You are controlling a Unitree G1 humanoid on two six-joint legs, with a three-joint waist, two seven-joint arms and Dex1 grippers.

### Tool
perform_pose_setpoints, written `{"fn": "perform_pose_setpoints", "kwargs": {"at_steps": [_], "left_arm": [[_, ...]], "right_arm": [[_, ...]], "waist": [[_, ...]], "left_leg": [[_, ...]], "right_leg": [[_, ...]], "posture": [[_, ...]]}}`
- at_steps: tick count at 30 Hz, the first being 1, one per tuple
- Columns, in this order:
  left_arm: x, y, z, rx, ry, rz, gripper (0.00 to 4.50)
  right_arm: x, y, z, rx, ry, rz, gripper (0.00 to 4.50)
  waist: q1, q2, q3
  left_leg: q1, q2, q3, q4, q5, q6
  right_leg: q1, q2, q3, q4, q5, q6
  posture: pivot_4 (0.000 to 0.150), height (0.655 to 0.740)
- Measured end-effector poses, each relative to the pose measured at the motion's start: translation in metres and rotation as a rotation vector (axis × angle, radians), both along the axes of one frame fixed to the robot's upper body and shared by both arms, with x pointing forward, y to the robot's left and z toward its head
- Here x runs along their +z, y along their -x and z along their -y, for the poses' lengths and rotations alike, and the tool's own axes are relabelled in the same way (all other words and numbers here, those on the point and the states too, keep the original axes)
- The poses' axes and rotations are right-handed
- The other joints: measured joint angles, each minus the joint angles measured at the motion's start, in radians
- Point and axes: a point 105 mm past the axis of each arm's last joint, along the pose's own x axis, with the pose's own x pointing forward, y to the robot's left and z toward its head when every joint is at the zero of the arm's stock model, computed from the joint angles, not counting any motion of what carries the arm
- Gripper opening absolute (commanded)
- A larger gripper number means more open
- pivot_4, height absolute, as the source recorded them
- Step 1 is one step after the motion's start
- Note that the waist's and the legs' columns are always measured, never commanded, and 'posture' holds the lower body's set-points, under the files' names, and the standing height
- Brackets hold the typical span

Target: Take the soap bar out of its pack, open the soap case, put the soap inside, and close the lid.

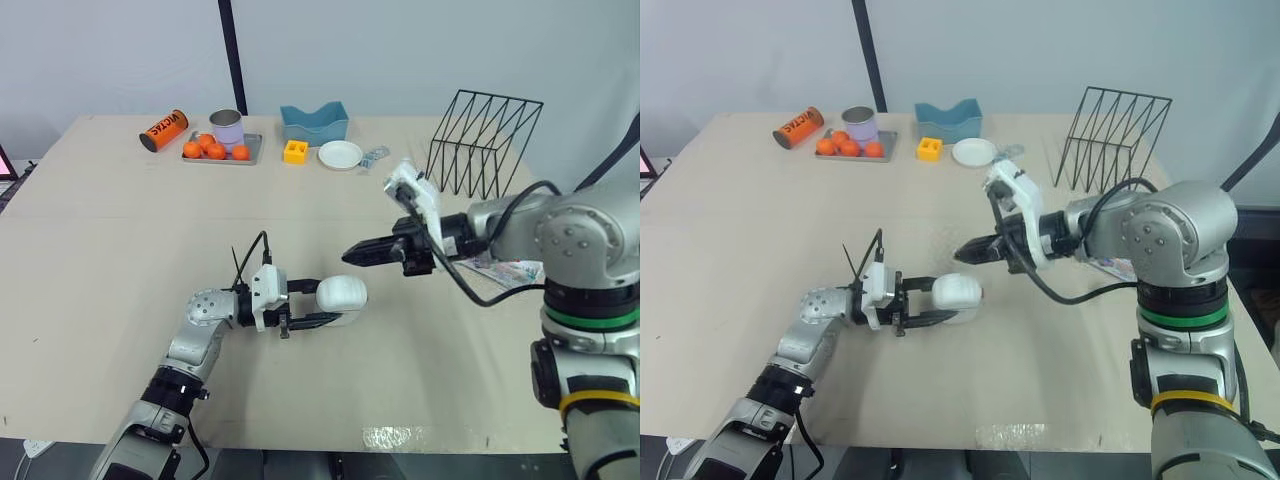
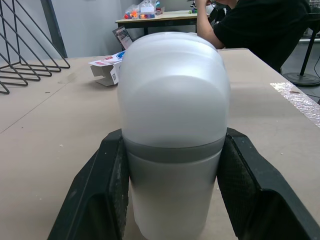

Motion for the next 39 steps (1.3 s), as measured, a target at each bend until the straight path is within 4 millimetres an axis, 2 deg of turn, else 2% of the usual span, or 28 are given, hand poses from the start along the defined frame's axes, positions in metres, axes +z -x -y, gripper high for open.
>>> {"fn": "perform_pose_setpoints", "kwargs": {"at_steps": [4, 7, 13, 39], "left_arm": [[0.000, 0.000, 0.000, 0.003, 0.001, 0.000, 1.91], [0.000, -0.001, 0.000, 0.005, 0.000, 0.000, 1.91], [0.000, -0.001, 0.000, 0.005, -0.001, 0.000, 1.91], [-0.002, -0.003, -0.001, 0.021, -0.005, -0.023, 1.91]], "right_arm": [[-0.001, 0.004, -0.003, 0.017, -0.004, 0.001, 0.03], [-0.012, 0.011, -0.004, 0.026, -0.002, -0.014, 0.03], [-0.014, 0.014, -0.003, 0.021, -0.003, 0.008, 0.03], [-0.029, 0.012, 0.000, -0.023, -0.042, 0.065, 0.03]], "waist": [[0.000, 0.000, 0.000], [0.000, 0.000, 0.000], [0.000, 0.000, 0.000], [0.000, -0.006, -0.005]], "left_leg": [[0.000, 0.000, 0.000, 0.000, 0.000, 0.000], [0.000, 0.000, 0.000, 0.000, 0.000, 0.000], [0.000, 0.000, 0.000, 0.000, 0.000, 0.000], [0.004, 0.000, 0.000, 0.000, 0.000, 0.000]], "right_leg": [[0.000, 0.000, 0.000, 0.000, 0.000, 0.000], [0.000, 0.000, 0.000, 0.000, 0.000, 0.000], [0.000, 0.000, 0.000, 0.000, 0.000, 0.000], [0.003, 0.001, 0.001, 0.000, -0.001, 0.001]], "posture": [[0.150, 0.7400], [0.150, 0.7400], [0.150, 0.7400], [0.150, 0.7400]]}}
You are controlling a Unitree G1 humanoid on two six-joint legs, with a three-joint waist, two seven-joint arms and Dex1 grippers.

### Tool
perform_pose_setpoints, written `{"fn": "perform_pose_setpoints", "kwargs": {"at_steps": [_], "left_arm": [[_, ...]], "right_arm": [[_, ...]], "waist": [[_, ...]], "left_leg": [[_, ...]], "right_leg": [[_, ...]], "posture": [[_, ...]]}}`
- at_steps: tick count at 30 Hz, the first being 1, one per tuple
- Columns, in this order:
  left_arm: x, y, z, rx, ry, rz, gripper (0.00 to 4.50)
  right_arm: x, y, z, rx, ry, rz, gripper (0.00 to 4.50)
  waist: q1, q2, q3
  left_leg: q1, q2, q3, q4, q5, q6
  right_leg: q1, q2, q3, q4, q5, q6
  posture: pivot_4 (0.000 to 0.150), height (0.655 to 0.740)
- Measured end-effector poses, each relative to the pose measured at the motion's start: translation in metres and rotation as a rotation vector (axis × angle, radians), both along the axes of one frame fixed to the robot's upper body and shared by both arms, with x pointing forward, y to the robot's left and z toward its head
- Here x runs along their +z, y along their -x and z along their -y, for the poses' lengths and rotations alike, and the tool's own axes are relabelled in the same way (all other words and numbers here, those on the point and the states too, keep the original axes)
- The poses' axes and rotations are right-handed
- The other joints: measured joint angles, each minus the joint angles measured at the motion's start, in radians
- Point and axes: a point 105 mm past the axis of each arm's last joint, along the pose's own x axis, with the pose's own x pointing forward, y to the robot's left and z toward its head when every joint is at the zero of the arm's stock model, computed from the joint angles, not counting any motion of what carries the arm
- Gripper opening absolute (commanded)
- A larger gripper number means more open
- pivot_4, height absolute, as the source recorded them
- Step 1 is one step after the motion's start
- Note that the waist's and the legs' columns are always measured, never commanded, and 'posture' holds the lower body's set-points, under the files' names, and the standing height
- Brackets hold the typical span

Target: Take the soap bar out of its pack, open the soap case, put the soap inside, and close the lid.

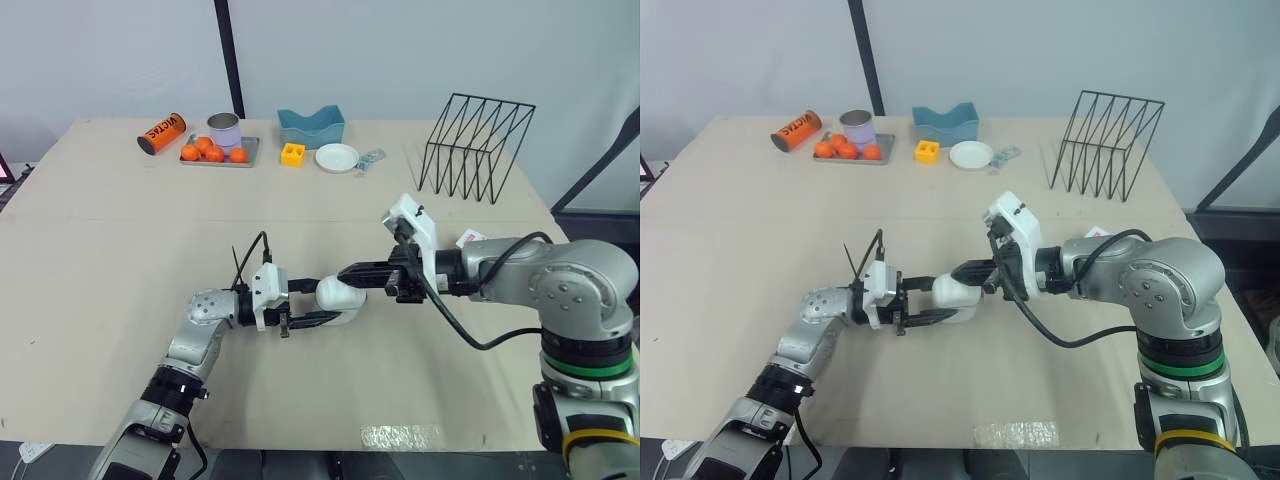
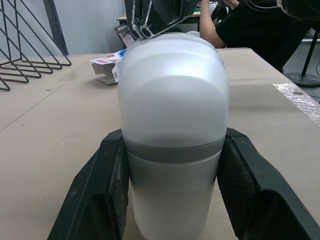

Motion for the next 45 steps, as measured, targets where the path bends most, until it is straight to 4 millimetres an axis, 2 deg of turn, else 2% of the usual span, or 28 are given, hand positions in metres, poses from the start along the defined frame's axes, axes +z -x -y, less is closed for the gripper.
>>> {"fn": "perform_pose_setpoints", "kwargs": {"at_steps": [8, 13, 19, 31, 33, 37, 40, 41, 42, 43, 44, 45], "left_arm": [[0.000, 0.000, 0.000, 0.001, 0.001, 0.000, 1.91], [0.003, -0.002, -0.003, 0.010, 0.016, -0.006, 1.91], [0.018, -0.004, -0.010, 0.026, 0.075, -0.037, 1.91], [0.032, 0.004, -0.027, -0.049, 0.033, -0.274, 1.91], [0.034, 0.006, -0.030, -0.067, 0.034, -0.352, 1.91], [0.041, 0.003, -0.036, -0.055, 0.046, -0.396, 1.91], [0.047, 0.002, -0.038, -0.049, 0.059, -0.413, 1.91], [0.048, 0.002, -0.040, -0.048, 0.061, -0.429, 1.91], [0.047, 0.002, -0.047, -0.030, 0.034, -0.485, 1.91], [0.047, 0.001, -0.051, -0.016, 0.025, -0.507, 1.91], [0.049, 0.001, -0.053, -0.012, 0.017, -0.549, 1.91], [0.049, 0.001, -0.054, -0.011, 0.016, -0.554, 1.91]], "right_arm": [[0.003, -0.004, 0.000, 0.000, 0.003, 0.008, 0.03], [0.005, -0.017, 0.018, -0.101, 0.044, -0.034, 0.03], [0.036, -0.020, 0.020, -0.108, -0.027, 0.049, 0.03], [0.025, -0.024, 0.023, -0.149, -0.045, 0.044, 0.03], [0.027, -0.024, 0.022, -0.150, -0.059, 0.085, 0.03], [0.026, -0.026, 0.026, -0.170, -0.071, 0.124, 0.03], [0.027, -0.028, 0.030, -0.184, -0.072, 0.158, 0.64], [0.027, -0.027, 0.031, -0.184, -0.072, 0.172, 0.99], [0.023, -0.023, 0.035, -0.171, -0.066, 0.190, 1.52], [0.021, -0.020, 0.037, -0.162, -0.065, 0.195, 1.52], [0.018, -0.014, 0.041, -0.144, -0.059, 0.212, 2.01], [0.018, -0.013, 0.042, -0.141, -0.058, 0.212, 2.23]], "waist": [[0.000, 0.000, 0.000], [0.000, 0.000, 0.002], [0.000, 0.002, 0.004], [-0.001, 0.002, 0.004], [-0.001, 0.001, 0.005], [-0.001, 0.001, 0.005], [-0.001, 0.001, 0.005], [-0.001, 0.001, 0.005], [-0.001, 0.000, 0.005], [0.000, 0.001, 0.006], [0.000, 0.000, 0.006], [0.000, 0.000, 0.006]], "left_leg": [[0.000, 0.000, 0.000, 0.000, 0.000, 0.000], [-0.003, 0.000, 0.000, 0.000, 0.000, 0.000], [-0.005, 0.000, 0.001, -0.001, 0.000, 0.001], [-0.005, 0.000, 0.001, -0.001, 0.000, 0.001], [-0.005, 0.000, 0.001, -0.001, 0.000, 0.001], [-0.005, 0.000, 0.001, -0.001, 0.000, 0.001], [-0.005, 0.000, 0.001, -0.001, 0.000, 0.001], [-0.006, 0.000, 0.001, -0.001, 0.000, 0.001], [-0.006, 0.000, 0.001, -0.001, 0.000, 0.001], [-0.006, 0.000, 0.001, -0.001, 0.000, 0.001], [-0.006, 0.000, 0.001, -0.001, 0.000, 0.001], [-0.006, 0.000, 0.001, -0.001, 0.000, 0.001]], "right_leg": [[0.000, 0.000, 0.000, 0.000, 0.000, 0.000], [-0.003, 0.000, 0.000, 0.000, 0.000, 0.000], [-0.005, 0.000, 0.000, -0.001, 0.000, 0.000], [-0.005, -0.001, 0.001, -0.001, 0.000, 0.000], [-0.005, 0.000, 0.001, -0.001, 0.000, 0.000], [-0.006, 0.000, 0.001, -0.001, 0.000, 0.000], [-0.006, -0.001, 0.001, -0.001, 0.000, 0.000], [-0.006, -0.001, 0.001, -0.001, 0.000, 0.000], [-0.006, 0.000, 0.001, -0.001, 0.000, 0.000], [-0.006, -0.001, 0.001, -0.001, 0.000, 0.000], [-0.006, -0.001, 0.000, -0.001, 0.000, 0.000], [-0.006, -0.001, 0.000, -0.001, 0.000, 0.000]], "posture": [[0.150, 0.7400], [0.150, 0.7400], [0.150, 0.7400], [0.150, 0.7400], [0.150, 0.7400], [0.150, 0.7400], [0.150, 0.7400], [0.150, 0.7400], [0.150, 0.7400], [0.150, 0.7400], [0.150, 0.7400], [0.150, 0.7400]]}}
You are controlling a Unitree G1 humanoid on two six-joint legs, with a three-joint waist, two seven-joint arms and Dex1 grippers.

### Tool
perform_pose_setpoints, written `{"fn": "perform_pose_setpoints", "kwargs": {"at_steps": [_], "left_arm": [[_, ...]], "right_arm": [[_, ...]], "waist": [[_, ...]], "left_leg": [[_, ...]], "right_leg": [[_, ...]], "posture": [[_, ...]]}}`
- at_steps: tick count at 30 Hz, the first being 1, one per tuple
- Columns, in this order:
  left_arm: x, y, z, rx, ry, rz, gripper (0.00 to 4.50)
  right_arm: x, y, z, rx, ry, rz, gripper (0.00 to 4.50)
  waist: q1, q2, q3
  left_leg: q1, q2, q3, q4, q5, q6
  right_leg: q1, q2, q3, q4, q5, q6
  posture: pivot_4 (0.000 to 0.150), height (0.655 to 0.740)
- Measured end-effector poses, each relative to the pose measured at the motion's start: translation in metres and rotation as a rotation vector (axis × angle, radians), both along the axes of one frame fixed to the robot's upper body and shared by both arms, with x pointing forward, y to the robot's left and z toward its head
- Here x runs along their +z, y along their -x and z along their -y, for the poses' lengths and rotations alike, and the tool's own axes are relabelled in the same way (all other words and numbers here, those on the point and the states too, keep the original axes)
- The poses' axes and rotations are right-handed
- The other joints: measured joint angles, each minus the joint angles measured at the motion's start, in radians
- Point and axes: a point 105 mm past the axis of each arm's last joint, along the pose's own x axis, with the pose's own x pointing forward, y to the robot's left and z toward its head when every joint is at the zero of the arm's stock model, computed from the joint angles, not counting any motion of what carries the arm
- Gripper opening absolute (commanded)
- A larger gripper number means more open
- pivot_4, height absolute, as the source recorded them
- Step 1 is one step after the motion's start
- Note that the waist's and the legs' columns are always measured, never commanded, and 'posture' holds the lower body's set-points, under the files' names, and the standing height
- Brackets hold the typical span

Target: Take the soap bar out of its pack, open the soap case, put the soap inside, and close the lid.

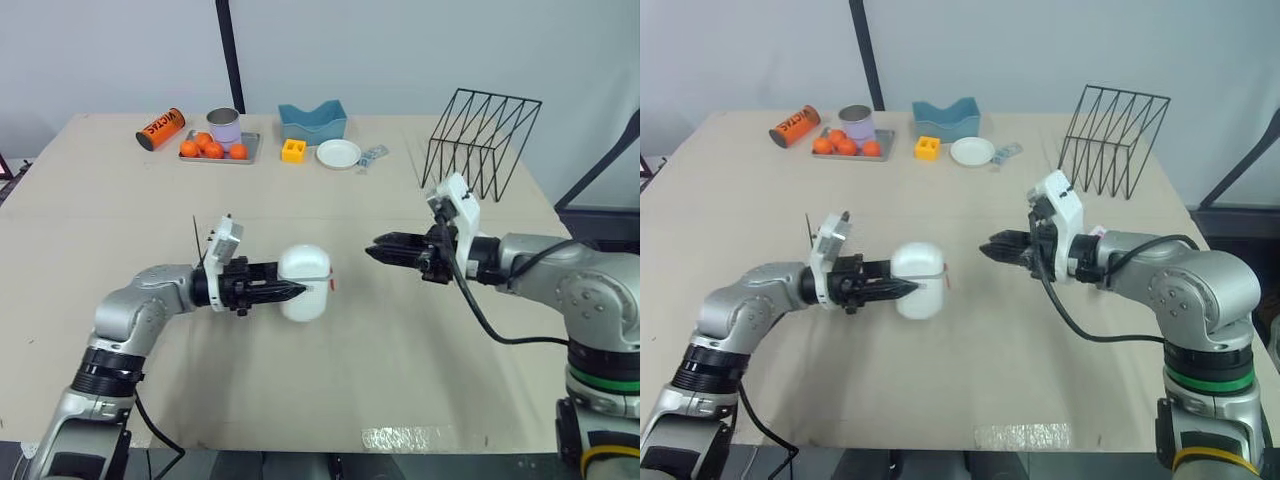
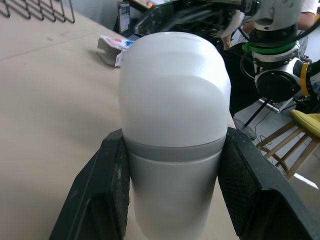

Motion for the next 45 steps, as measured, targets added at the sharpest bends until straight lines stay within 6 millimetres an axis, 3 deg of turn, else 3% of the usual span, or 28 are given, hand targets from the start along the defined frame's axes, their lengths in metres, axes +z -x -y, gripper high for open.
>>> {"fn": "perform_pose_setpoints", "kwargs": {"at_steps": [3, 5, 6, 11, 18, 25, 36, 38, 39, 40, 42, 45], "left_arm": [[0.003, -0.002, -0.006, 0.015, -0.025, -0.070, 1.91], [0.004, -0.001, -0.008, 0.008, -0.042, -0.127, 1.91], [0.004, -0.001, -0.008, 0.008, -0.042, -0.130, 1.91], [0.006, 0.005, -0.006, -0.037, -0.051, -0.249, 1.91], [0.003, -0.011, 0.016, 0.021, -0.094, -0.464, 1.91], [-0.005, -0.023, 0.030, 0.083, -0.113, -0.704, 1.91], [-0.023, -0.037, 0.043, 0.178, -0.202, -0.865, 1.91], [-0.024, -0.038, 0.043, 0.192, -0.227, -0.861, 2.92], [-0.025, -0.038, 0.042, 0.201, -0.243, -0.868, 3.22], [-0.026, -0.039, 0.042, 0.203, -0.246, -0.868, 3.22], [-0.027, -0.038, 0.042, 0.208, -0.264, -0.873, 4.26], [-0.027, -0.039, 0.037, 0.218, -0.282, -0.876, 4.44]], "right_arm": [[-0.005, 0.010, 0.006, 0.031, 0.016, 0.024, 3.28], [-0.007, 0.019, 0.010, 0.064, 0.003, 0.052, 4.24], [-0.007, 0.020, 0.010, 0.067, 0.001, 0.053, 4.38], [-0.003, 0.032, 0.014, 0.111, -0.029, 0.117, 4.38], [-0.015, 0.042, 0.016, 0.139, 0.011, 0.124, 4.38], [-0.021, 0.042, 0.012, 0.150, 0.032, 0.128, 4.38], [-0.025, 0.039, 0.009, 0.146, 0.058, 0.133, 4.38], [-0.024, 0.038, 0.008, 0.145, 0.060, 0.141, 4.50], [-0.023, 0.037, 0.007, 0.148, 0.057, 0.144, 4.50], [-0.023, 0.037, 0.006, 0.149, 0.056, 0.144, 4.50], [-0.025, 0.036, 0.003, 0.158, 0.055, 0.140, 4.50], [-0.026, 0.035, 0.002, 0.156, 0.060, 0.142, 4.50]], "waist": [[0.001, -0.001, 0.000], [0.001, -0.001, 0.001], [0.001, -0.001, 0.001], [0.000, -0.001, 0.001], [0.004, -0.002, 0.002], [0.002, -0.003, 0.002], [0.002, -0.003, 0.002], [0.002, -0.003, 0.002], [0.001, -0.003, 0.002], [0.001, -0.003, 0.002], [0.001, -0.003, 0.002], [0.000, -0.003, 0.002]], "left_leg": [[-0.001, 0.000, -0.001, 0.000, 0.000, 0.000], [-0.001, 0.000, -0.001, 0.000, 0.000, 0.000], [-0.001, 0.000, -0.001, 0.000, 0.000, 0.000], [-0.001, 0.000, -0.001, 0.000, 0.000, 0.000], [-0.001, -0.001, -0.002, 0.002, 0.000, 0.000], [-0.001, -0.002, -0.003, 0.002, 0.000, 0.000], [0.000, -0.002, -0.003, 0.002, 0.002, -0.003], [0.000, -0.002, -0.003, 0.002, 0.002, -0.003], [0.001, -0.002, -0.003, 0.002, 0.002, -0.004], [0.001, -0.002, -0.003, 0.002, 0.002, -0.004], [0.002, -0.002, -0.003, 0.001, 0.002, -0.004], [0.002, -0.002, -0.003, 0.001, 0.002, -0.004]], "right_leg": [[0.000, 0.000, 0.000, 0.000, -0.001, 0.001], [0.000, 0.000, 0.000, -0.001, -0.003, 0.005], [0.000, 0.000, 0.000, -0.001, -0.003, 0.005], [0.000, 0.000, 0.000, 0.000, -0.003, 0.005], [0.002, 0.000, -0.001, 0.000, -0.004, 0.007], [0.002, -0.001, -0.001, 0.000, -0.003, 0.006], [0.002, -0.001, -0.001, 0.001, -0.002, 0.004], [0.003, -0.001, -0.001, 0.001, -0.002, 0.004], [0.003, -0.001, -0.001, 0.002, -0.002, 0.004], [0.003, -0.001, -0.001, 0.002, -0.002, 0.004], [0.003, -0.001, -0.001, 0.002, -0.002, 0.004], [0.003, -0.001, -0.001, 0.002, -0.002, 0.004]], "posture": [[0.150, 0.7400], [0.150, 0.7400], [0.150, 0.7400], [0.150, 0.7400], [0.150, 0.7400], [0.150, 0.7400], [0.150, 0.7400], [0.150, 0.7400], [0.150, 0.7400], [0.150, 0.7400], [0.150, 0.7400], [0.150, 0.7400]]}}
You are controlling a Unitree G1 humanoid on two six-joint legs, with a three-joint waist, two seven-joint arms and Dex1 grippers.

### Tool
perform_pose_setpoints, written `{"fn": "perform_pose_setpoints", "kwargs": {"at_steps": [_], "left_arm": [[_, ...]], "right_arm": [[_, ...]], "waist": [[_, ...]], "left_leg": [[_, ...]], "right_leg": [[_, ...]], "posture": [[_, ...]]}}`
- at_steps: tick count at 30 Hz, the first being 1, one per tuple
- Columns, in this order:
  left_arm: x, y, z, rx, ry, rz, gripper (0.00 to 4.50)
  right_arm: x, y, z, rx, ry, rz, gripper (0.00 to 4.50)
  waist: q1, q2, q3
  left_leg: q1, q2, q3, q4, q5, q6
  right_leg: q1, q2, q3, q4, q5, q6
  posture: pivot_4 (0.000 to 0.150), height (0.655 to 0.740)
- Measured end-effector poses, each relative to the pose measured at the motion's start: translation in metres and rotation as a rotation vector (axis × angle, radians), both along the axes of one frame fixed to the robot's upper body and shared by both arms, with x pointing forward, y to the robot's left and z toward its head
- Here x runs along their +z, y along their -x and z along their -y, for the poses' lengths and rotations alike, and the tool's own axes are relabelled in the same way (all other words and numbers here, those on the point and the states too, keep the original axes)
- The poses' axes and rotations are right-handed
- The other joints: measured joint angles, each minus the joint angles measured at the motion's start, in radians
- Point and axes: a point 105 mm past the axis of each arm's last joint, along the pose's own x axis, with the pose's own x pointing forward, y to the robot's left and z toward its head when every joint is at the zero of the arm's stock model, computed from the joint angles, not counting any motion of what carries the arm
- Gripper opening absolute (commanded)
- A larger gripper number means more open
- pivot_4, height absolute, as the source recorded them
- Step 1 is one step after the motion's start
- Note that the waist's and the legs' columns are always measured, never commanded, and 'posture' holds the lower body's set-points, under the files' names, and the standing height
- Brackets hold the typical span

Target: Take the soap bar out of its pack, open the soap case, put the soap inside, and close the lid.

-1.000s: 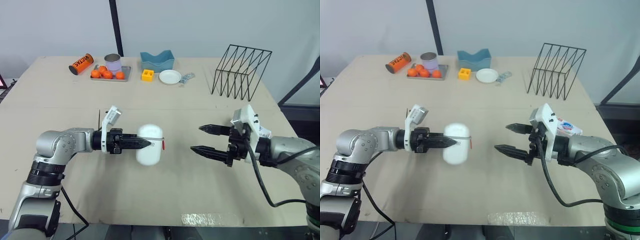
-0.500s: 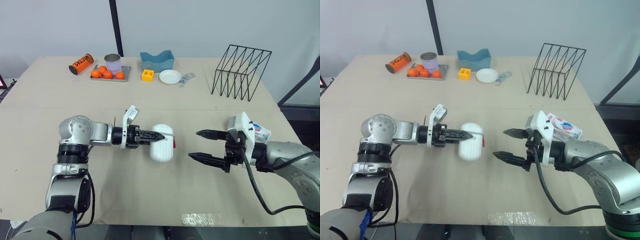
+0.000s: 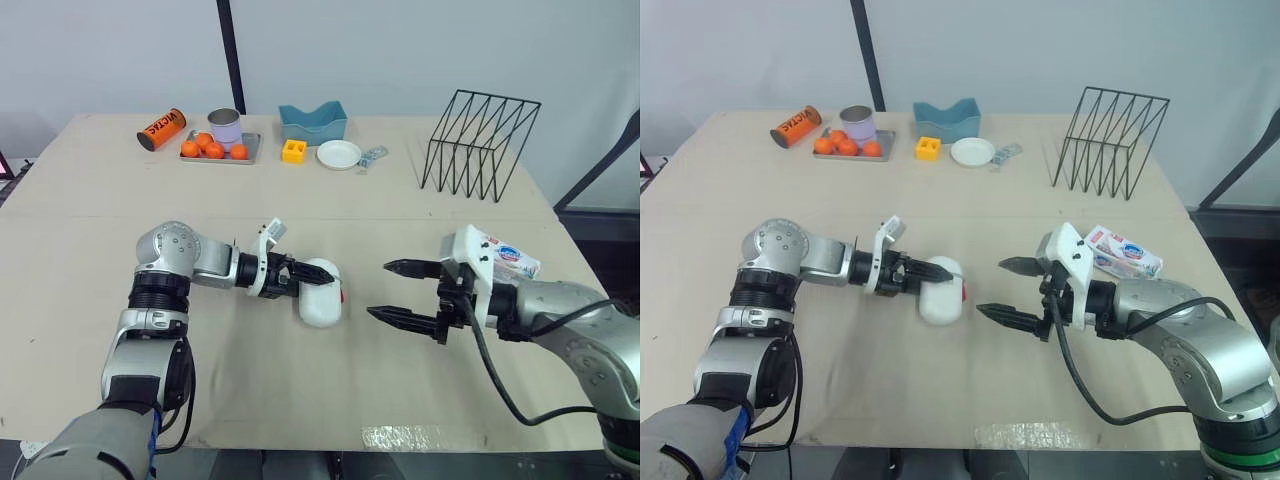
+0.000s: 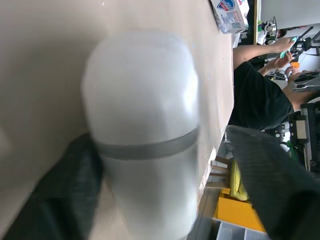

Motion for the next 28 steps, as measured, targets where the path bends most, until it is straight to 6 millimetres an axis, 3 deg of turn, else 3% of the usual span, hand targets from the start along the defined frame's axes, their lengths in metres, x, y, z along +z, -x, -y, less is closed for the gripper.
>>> {"fn": "perform_pose_setpoints", "kwargs": {"at_steps": [4, 5, 6, 9, 12, 14, 16, 19, 22, 28], "left_arm": [[0.007, -0.005, -0.019, 0.041, -0.005, 0.009, 4.44], [0.016, -0.008, -0.040, 0.082, -0.005, 0.030, 4.44], [0.022, -0.008, -0.046, 0.092, -0.002, 0.046, 4.44], [0.033, -0.008, -0.053, 0.092, 0.008, 0.089, 4.44], [0.046, 0.015, -0.081, 0.048, -0.071, 0.284, 4.44], [0.037, 0.027, -0.095, 0.018, -0.150, 0.452, 4.44], [0.031, 0.035, -0.096, -0.016, -0.151, 0.548, 4.44], [0.035, 0.044, -0.097, -0.019, -0.076, 0.734, 4.44], [0.037, 0.053, -0.103, -0.032, -0.114, 0.890, 4.44], [-0.003, 0.088, -0.118, -0.138, -0.270, 1.006, 4.44]], "right_arm": [[0.001, -0.001, 0.000, -0.007, 0.000, 0.009, 4.50], [0.001, -0.002, 0.000, -0.008, -0.001, 0.008, 4.50], [0.001, -0.002, 0.000, -0.008, -0.003, 0.008, 4.50], [0.001, -0.003, 0.000, -0.009, -0.006, 0.008, 4.50], [0.004, -0.006, -0.003, 0.005, -0.018, 0.019, 4.50], [0.003, -0.008, -0.002, -0.003, -0.024, 0.014, 4.50], [0.002, -0.010, 0.000, -0.018, -0.027, 0.008, 4.50], [0.001, -0.011, -0.001, -0.022, -0.042, 0.010, 4.50], [-0.002, -0.011, 0.001, -0.031, -0.047, 0.001, 4.50], [-0.019, -0.014, 0.014, -0.095, -0.031, -0.051, 4.50]], "waist": [[-0.003, 0.000, 0.000], [-0.002, 0.000, 0.000], [0.000, 0.000, 0.000], [0.002, 0.000, 0.000], [-0.003, -0.001, 0.001], [-0.004, -0.001, 0.001], [0.002, -0.001, 0.001], [0.014, -0.002, 0.001], [0.013, -0.002, 0.001], [0.009, -0.002, 0.001]], "left_leg": [[0.001, 0.000, 0.000, -0.001, 0.000, 0.000], [0.001, 0.000, 0.000, -0.001, 0.000, -0.001], [0.000, 0.000, -0.001, -0.001, 0.000, -0.001], [0.000, -0.001, -0.001, -0.001, 0.001, -0.001], [0.000, 0.000, 0.000, -0.002, 0.003, -0.005], [0.004, 0.000, 0.003, -0.007, 0.004, -0.008], [0.005, 0.001, 0.003, -0.009, 0.004, -0.007], [0.004, 0.000, 0.001, -0.009, 0.004, -0.006], [0.004, 0.000, 0.003, -0.010, 0.003, -0.005], [0.004, 0.001, 0.004, -0.012, 0.003, -0.004]], "right_leg": [[0.000, 0.001, 0.000, 0.000, 0.000, 0.000], [0.000, 0.000, 0.000, 0.000, 0.000, 0.000], [0.000, 0.000, 0.000, 0.000, 0.000, 0.000], [0.000, -0.002, -0.001, 0.000, 0.000, -0.001], [0.000, -0.002, 0.000, -0.001, 0.001, -0.003], [0.000, -0.003, 0.002, -0.002, 0.002, -0.004], [0.000, -0.003, 0.001, -0.002, 0.002, -0.004], [0.000, -0.003, 0.000, -0.003, 0.003, -0.005], [0.000, -0.003, 0.001, -0.005, 0.003, -0.005], [-0.001, -0.003, 0.002, -0.005, 0.003, -0.005]], "posture": [[0.150, 0.7400], [0.150, 0.7400], [0.150, 0.7400], [0.150, 0.7400], [0.150, 0.7400], [0.150, 0.7400], [0.150, 0.7400], [0.150, 0.7400], [0.150, 0.7400], [0.150, 0.7400]]}}
